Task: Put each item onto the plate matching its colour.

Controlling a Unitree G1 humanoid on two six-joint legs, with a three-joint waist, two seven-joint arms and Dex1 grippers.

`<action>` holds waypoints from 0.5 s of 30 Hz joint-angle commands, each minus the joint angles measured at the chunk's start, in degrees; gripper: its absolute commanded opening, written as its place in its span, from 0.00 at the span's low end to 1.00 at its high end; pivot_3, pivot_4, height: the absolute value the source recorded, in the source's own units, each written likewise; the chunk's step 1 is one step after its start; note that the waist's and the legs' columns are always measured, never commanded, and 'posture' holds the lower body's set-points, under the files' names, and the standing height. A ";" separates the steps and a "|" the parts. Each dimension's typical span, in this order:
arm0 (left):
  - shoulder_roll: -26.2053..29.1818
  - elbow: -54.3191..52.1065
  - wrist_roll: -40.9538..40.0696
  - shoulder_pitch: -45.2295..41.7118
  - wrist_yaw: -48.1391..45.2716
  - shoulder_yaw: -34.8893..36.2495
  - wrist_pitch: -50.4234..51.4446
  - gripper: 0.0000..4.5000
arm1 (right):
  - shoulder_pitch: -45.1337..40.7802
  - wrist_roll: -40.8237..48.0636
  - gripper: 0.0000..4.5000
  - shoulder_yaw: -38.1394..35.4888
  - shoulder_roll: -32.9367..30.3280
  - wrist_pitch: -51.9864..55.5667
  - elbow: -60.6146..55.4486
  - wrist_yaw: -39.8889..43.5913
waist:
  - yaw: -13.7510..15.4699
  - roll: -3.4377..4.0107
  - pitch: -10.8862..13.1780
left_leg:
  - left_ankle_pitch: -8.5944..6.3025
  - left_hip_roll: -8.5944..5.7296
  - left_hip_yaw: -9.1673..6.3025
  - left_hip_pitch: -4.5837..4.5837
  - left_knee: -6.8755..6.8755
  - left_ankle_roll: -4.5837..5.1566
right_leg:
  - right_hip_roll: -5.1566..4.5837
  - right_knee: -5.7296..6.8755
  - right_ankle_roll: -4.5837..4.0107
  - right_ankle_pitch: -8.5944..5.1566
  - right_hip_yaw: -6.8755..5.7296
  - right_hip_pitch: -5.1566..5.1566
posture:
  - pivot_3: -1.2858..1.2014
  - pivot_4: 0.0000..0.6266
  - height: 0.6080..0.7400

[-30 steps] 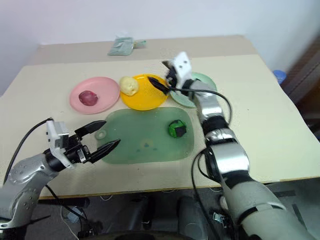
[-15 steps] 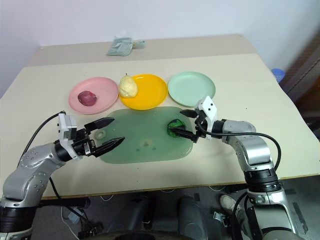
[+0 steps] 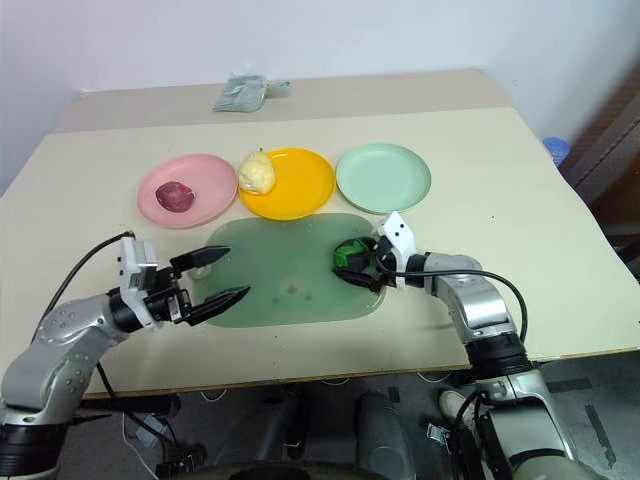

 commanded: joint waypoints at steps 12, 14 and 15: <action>-0.99 -5.31 -0.16 2.10 6.48 1.54 0.35 1.00 | -22.73 -4.64 0.50 -5.98 5.41 -16.97 25.35 -11.33 | -0.13 0.01 0.01 | 0.05 0.00 0.01 0.01 -0.01 -0.08 | 0.03 0.01 -0.01 0.01 0.00 -0.02 | 0.52 0.24 1.00; -1.72 -5.82 0.16 1.76 8.95 1.44 1.10 1.00 | -29.46 -6.46 0.50 -7.17 6.18 -22.55 37.34 -15.39 | -0.11 0.01 0.01 | 0.11 0.00 0.01 0.02 -0.02 -0.19 | 0.04 0.01 -0.02 0.01 -0.01 -0.02 | 0.52 0.24 1.00; -1.93 -6.17 0.76 1.68 10.19 1.37 1.21 1.00 | -32.57 -7.27 0.50 -7.75 6.48 -25.03 43.07 -17.44 | -0.15 -0.01 0.01 | 0.16 0.00 0.01 0.01 -0.05 -0.26 | 0.04 0.00 -0.02 0.01 -0.01 -0.02 | 0.52 0.24 1.00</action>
